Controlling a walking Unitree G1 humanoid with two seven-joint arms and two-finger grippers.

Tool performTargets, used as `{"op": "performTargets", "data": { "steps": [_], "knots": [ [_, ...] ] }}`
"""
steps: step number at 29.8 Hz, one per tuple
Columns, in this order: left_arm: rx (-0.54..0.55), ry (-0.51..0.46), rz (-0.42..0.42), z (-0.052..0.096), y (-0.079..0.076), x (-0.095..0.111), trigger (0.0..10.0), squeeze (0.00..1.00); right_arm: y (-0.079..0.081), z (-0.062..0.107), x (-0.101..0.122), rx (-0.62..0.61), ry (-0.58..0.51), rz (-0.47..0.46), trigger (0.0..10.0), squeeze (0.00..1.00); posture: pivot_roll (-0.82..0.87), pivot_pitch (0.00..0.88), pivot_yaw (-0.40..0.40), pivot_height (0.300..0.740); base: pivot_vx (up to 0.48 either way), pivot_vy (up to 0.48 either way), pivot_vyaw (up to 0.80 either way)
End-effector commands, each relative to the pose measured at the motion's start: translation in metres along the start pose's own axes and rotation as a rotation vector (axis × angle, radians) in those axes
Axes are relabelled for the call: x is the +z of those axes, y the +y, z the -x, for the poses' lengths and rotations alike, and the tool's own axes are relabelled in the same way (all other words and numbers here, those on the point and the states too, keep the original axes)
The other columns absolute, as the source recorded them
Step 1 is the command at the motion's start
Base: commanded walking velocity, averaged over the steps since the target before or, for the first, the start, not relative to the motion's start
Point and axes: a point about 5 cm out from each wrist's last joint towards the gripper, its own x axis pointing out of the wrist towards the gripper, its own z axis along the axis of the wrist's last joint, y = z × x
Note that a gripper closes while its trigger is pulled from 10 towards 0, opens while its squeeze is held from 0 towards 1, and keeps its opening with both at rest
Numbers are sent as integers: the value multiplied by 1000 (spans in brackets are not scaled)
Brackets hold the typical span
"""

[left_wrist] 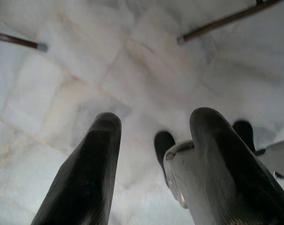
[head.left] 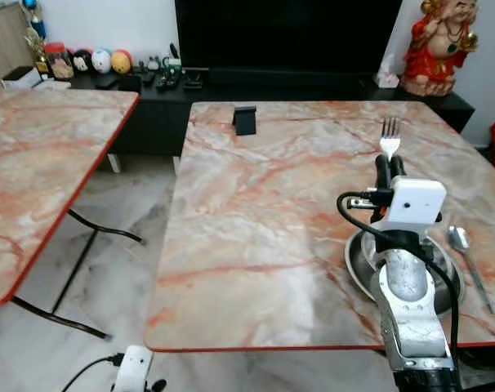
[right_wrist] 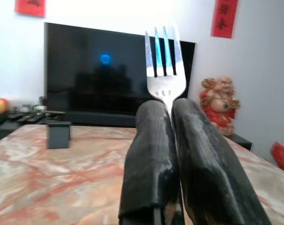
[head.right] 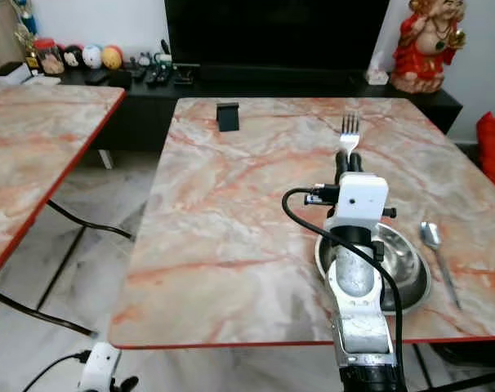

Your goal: Setting the table

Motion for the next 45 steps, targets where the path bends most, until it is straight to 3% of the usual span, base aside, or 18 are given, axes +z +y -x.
{"op": "performTargets", "data": {
  "steps": [1,25,33,36,38,39,40,41,45],
  "knots": [
    [-5,12,4,0,-2,-2,10000,0,-4,-3,5,-13,-20,6,10000,0,-33,0,-30,740,0,-307,0],
    [7,11,2,0,0,0,10000,0,-29,-13,6,-51,-20,60,10000,0,-33,0,-19,740,0,-239,0],
    [9,15,5,-1,0,0,10000,0,-51,-25,5,-85,9,121,10000,0,-31,0,-17,740,0,0,0],
    [8,16,7,-1,0,0,10000,0,-61,-29,4,-107,27,91,10000,0,-31,0,-17,740,0,0,0],
    [7,16,7,-1,0,0,10000,0,-65,-31,2,-112,49,109,10000,0,-30,0,-15,740,0,0,0],
    [7,16,7,-1,0,0,10000,0,-72,-34,-5,-125,124,127,10000,0,-33,0,-13,740,0,0,0],
    [7,17,5,-1,0,1,10000,0,-84,-37,-21,-139,288,114,10000,0,-35,0,-12,740,0,0,0],
    [6,17,5,-1,0,1,10000,0,-88,-37,-26,-145,337,97,10000,0,-35,0,-12,740,0,0,0],
    [4,15,6,-1,0,1,10000,0,-95,-35,-35,-110,421,88,10000,0,-35,0,-11,740,0,0,0]
  ]
}}
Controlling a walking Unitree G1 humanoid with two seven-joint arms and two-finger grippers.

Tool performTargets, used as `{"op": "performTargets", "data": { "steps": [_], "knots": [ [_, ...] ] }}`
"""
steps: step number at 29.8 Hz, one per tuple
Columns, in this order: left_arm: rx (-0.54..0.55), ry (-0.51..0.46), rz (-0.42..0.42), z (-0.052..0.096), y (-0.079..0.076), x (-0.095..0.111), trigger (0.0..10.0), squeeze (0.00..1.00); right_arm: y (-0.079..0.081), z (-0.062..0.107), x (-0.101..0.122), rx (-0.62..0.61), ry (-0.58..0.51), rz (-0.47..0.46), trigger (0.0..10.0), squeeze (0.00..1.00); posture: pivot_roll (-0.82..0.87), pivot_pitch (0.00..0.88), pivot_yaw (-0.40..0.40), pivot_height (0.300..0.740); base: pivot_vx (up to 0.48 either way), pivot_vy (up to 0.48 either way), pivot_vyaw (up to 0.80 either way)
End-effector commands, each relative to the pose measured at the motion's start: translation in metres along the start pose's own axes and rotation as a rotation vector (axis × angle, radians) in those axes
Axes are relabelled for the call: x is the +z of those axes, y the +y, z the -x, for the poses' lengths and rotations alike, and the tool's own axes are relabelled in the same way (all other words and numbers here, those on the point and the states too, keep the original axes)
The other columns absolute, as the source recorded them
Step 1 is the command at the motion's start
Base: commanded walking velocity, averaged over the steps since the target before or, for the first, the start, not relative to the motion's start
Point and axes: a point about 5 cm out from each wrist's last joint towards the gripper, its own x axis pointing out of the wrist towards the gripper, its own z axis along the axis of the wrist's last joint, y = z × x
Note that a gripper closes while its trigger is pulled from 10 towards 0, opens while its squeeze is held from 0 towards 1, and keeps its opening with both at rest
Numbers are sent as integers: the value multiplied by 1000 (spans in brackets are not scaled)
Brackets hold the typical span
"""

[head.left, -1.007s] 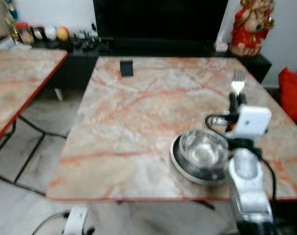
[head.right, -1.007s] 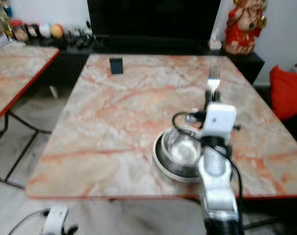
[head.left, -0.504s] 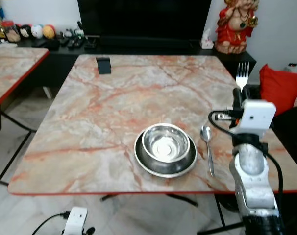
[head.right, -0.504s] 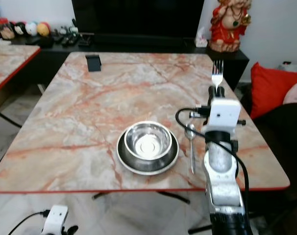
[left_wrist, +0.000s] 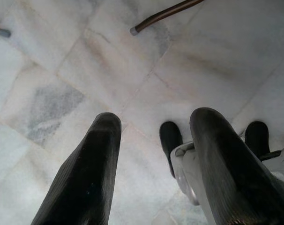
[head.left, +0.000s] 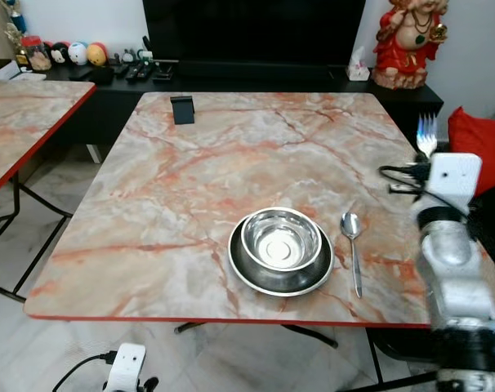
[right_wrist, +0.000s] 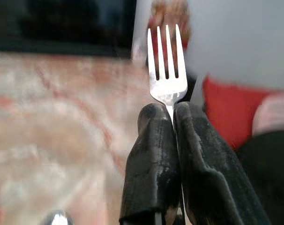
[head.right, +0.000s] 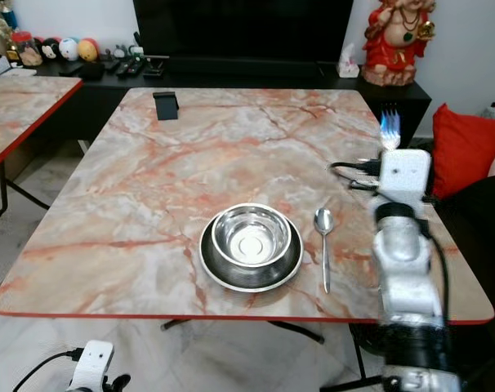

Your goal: Setting the table

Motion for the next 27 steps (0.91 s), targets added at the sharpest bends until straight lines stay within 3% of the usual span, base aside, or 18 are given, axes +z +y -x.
{"op": "performTargets", "data": {
  "steps": [1,4,12,18,27],
  "knots": [
    [0,22,7,0,0,-3,10000,0,-3,-1,-3,21,41,7,10000,0,-35,0,-11,740,0,0,0],
    [-3,22,7,0,0,-4,10000,0,-8,0,-13,23,102,28,10000,0,-39,0,-11,740,0,0,0],
    [-9,25,-3,1,0,-4,10000,0,-8,-1,-39,97,262,-38,10000,0,-42,0,-1,740,0,0,0],
    [-12,25,-5,1,0,-4,10000,0,6,-3,-46,165,288,-110,10000,0,-43,0,2,740,0,0,0],
    [-13,22,0,0,-1,-3,10000,0,18,-12,-53,176,287,-107,10000,0,-30,0,-5,740,0,0,0]
  ]
}}
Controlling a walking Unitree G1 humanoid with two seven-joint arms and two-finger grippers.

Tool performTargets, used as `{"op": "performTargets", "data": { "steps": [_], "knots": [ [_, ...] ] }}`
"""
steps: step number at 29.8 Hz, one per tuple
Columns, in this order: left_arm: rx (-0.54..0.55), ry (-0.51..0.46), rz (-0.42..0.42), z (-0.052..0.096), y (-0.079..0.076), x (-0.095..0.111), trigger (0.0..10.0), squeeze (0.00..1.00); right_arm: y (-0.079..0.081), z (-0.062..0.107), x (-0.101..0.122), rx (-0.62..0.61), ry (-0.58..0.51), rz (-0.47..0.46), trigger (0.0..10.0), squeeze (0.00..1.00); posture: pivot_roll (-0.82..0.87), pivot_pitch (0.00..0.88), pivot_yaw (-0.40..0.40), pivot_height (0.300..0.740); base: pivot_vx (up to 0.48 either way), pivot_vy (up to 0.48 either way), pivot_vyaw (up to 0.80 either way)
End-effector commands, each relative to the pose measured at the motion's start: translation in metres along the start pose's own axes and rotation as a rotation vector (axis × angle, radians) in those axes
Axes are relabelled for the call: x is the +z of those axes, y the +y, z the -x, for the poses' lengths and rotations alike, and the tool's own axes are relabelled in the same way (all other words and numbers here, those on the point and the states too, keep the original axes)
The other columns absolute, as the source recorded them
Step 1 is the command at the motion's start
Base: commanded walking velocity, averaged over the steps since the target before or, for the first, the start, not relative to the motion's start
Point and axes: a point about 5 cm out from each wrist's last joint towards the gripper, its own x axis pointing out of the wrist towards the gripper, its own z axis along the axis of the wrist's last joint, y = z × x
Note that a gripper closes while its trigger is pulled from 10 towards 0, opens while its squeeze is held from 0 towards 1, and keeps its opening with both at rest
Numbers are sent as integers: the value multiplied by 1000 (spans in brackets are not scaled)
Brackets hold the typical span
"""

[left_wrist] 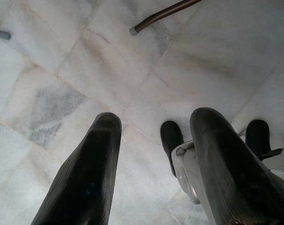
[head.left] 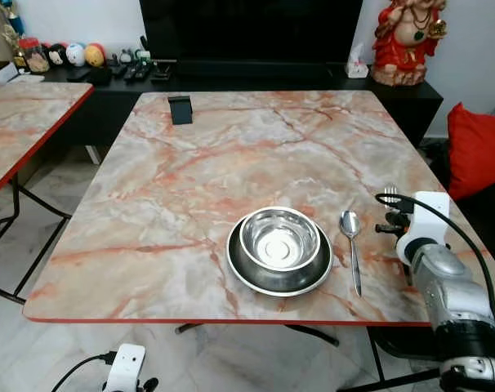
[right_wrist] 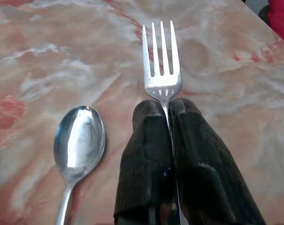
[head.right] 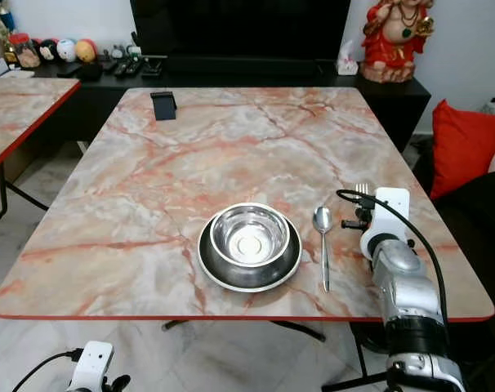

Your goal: Setting the table

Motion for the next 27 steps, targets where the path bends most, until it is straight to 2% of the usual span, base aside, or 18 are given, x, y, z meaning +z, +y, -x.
{"op": "performTargets", "data": {
  "steps": [1,10,16,27],
  "knots": [
    [-3,23,3,0,0,-4,10000,0,2,-3,1,-3,-8,6,10000,0,-30,0,-5,740,0,0,0],
    [1,26,5,0,0,-3,10000,0,3,-10,2,-22,-33,28,10000,0,-25,0,-4,740,0,0,0],
    [0,25,3,0,0,-3,10000,0,11,-14,-7,-7,-22,19,10000,0,-22,0,-4,740,0,0,0],
    [0,25,-2,0,0,-2,10000,0,12,-17,-15,-24,-15,38,10000,0,-9,0,-1,740,0,0,0]
  ]
}}
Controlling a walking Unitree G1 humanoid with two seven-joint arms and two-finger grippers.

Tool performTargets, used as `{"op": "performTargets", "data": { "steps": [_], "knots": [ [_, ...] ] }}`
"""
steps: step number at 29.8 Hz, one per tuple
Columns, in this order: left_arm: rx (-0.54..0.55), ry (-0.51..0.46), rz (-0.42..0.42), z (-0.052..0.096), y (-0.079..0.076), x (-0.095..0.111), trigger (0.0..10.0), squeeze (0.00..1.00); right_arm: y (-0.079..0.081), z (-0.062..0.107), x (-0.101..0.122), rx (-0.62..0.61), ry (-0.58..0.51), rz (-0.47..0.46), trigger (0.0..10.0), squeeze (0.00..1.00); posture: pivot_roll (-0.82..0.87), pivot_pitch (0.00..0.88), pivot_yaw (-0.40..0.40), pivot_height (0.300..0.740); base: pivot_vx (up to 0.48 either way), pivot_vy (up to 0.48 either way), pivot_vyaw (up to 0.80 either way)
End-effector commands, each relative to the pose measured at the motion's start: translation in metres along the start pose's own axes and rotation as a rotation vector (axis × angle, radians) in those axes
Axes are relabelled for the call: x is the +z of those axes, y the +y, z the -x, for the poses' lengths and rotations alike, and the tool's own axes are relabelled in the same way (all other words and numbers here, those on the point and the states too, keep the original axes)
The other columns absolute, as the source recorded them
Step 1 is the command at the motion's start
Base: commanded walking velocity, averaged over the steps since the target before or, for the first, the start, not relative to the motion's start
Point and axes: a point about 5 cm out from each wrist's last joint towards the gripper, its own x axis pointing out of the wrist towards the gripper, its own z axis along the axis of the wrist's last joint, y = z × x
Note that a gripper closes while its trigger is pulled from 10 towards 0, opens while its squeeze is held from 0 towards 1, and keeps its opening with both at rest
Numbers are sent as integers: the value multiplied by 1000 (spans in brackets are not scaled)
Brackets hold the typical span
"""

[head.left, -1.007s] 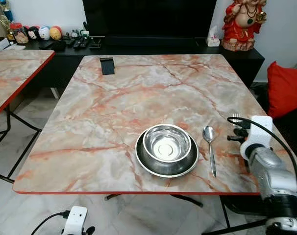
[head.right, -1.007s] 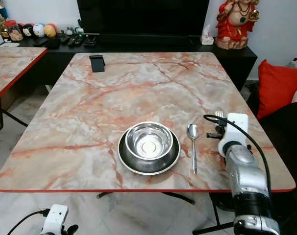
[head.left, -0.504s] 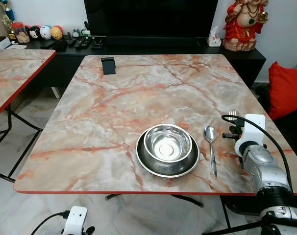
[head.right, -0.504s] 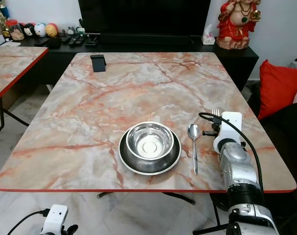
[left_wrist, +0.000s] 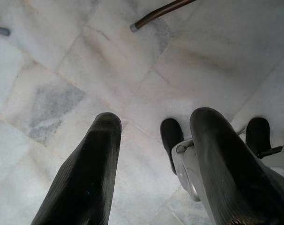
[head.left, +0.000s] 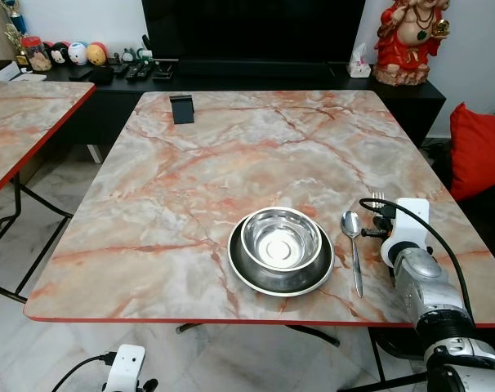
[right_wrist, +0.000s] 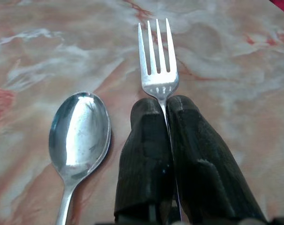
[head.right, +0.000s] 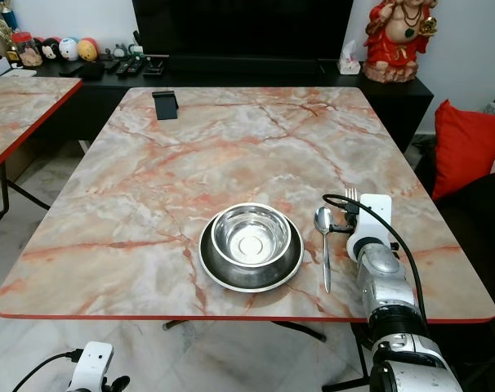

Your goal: Setting the table

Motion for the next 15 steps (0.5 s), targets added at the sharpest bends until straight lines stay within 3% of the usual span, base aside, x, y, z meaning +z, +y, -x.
{"op": "performTargets", "data": {
  "steps": [1,15],
  "knots": [
    [-2,13,-5,0,0,-1,10000,0,-1,-1,3,-11,-11,26,10000,0,-9,0,-1,740,0,0,0],
    [0,14,-5,0,1,-1,10000,0,5,-2,-6,-7,3,11,10000,0,4,0,1,740,0,0,0]
  ]
}}
